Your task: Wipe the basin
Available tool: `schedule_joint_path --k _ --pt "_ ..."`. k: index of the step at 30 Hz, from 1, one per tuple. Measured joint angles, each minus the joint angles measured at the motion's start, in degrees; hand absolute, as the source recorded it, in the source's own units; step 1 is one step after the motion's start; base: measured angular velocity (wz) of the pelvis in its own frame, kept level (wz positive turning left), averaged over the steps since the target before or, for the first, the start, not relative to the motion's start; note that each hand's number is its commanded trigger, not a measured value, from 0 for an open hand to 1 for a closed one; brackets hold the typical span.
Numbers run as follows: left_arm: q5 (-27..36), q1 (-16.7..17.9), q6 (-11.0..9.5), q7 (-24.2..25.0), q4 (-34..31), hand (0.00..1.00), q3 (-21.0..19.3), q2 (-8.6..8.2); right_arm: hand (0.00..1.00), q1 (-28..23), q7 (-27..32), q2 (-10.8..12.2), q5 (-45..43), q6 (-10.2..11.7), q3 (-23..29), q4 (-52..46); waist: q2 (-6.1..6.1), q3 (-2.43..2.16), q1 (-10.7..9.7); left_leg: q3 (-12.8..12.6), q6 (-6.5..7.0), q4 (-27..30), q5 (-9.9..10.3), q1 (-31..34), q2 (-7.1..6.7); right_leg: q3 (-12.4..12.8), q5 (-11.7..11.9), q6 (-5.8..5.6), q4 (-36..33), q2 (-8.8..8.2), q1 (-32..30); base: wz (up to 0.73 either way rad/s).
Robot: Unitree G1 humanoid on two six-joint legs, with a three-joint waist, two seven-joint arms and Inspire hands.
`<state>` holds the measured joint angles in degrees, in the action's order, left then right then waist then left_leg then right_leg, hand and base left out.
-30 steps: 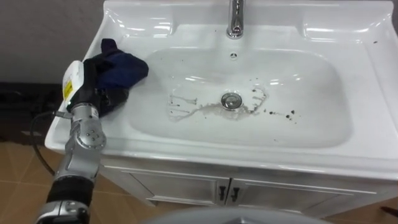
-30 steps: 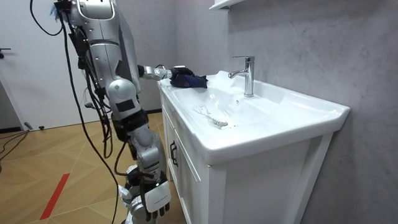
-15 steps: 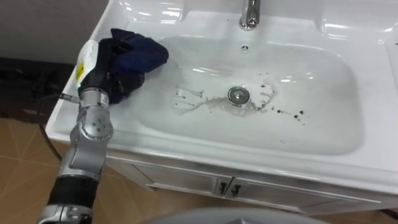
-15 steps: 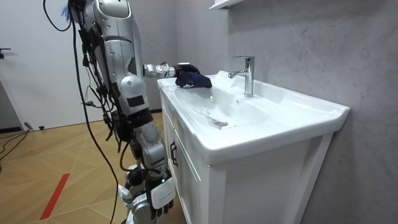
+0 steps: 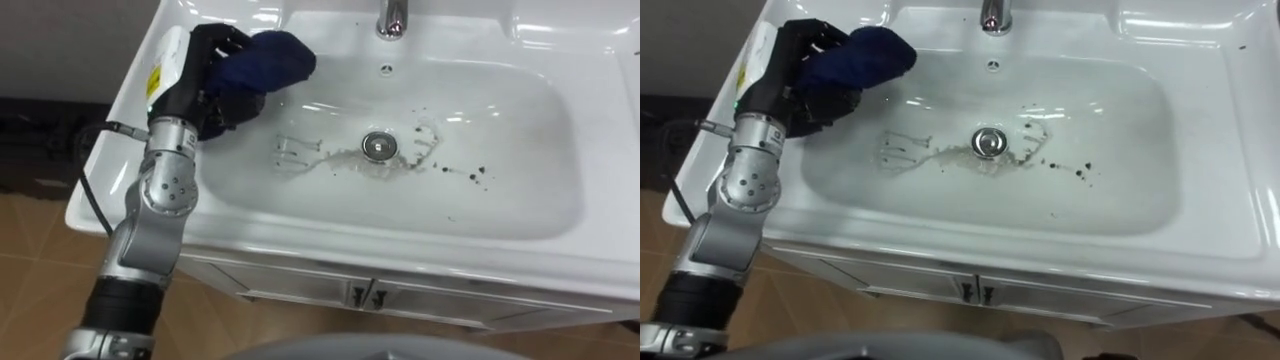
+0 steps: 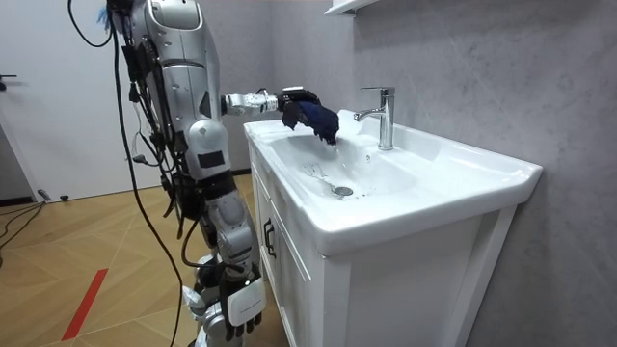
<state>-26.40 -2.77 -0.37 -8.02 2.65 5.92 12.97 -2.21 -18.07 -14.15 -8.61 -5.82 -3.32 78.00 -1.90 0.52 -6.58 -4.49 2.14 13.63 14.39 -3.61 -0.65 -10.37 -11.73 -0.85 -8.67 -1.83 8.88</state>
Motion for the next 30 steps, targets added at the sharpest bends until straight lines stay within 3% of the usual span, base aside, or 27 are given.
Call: schedule_joint_path --k 7,13,16,20,30 --pt "-0.3 0.0 0.3 2.3 0.0 1.0 0.2 0.09 0.0 -0.1 -0.4 0.5 0.0 -0.6 0.0 0.0 0.26 0.13 0.0 0.0 0.0 0.0 0.0 0.1 0.0 -0.4 0.0 0.0 -0.1 -0.02 -0.1 0.0" --pt "-7.9 0.3 2.3 3.0 0.3 1.0 3.4 1.63 0.0 -0.4 -0.5 0.6 -0.4 -0.6 -0.5 -0.8 0.17 0.01 -0.1 -0.1 0.01 0.0 0.0 0.2 -0.07 -0.9 0.0 0.0 -0.1 -0.05 0.0 0.0" --pt "-8.9 0.6 3.0 3.9 3.3 1.0 3.9 2.08 0.0 -0.6 -0.7 0.4 -0.9 -1.4 -0.4 -2.3 -0.18 -0.25 -0.5 -0.3 0.01 0.0 0.0 -0.1 -0.06 -0.8 0.0 0.0 -0.2 -0.05 0.2 0.0" --pt "-12.0 0.7 5.5 5.8 9.5 1.0 3.9 2.01 0.0 -0.6 -0.6 0.3 -1.0 -1.8 -0.4 -2.5 -0.3 -0.34 -1.2 -0.7 0.01 0.0 0.0 -0.1 0.02 -0.4 0.0 0.0 -0.2 -0.02 0.1 -0.03" --pt "-18.3 0.8 6.3 10.2 11.8 1.0 5.7 1.71 0.0 -0.5 -0.6 0.3 -1.1 -3.4 0.0 -3.2 -0.52 -0.43 -1.6 -0.2 0.02 0.0 0.0 -0.1 0.0 0.6 0.0 0.03 -0.5 0.18 0.2 0.0"
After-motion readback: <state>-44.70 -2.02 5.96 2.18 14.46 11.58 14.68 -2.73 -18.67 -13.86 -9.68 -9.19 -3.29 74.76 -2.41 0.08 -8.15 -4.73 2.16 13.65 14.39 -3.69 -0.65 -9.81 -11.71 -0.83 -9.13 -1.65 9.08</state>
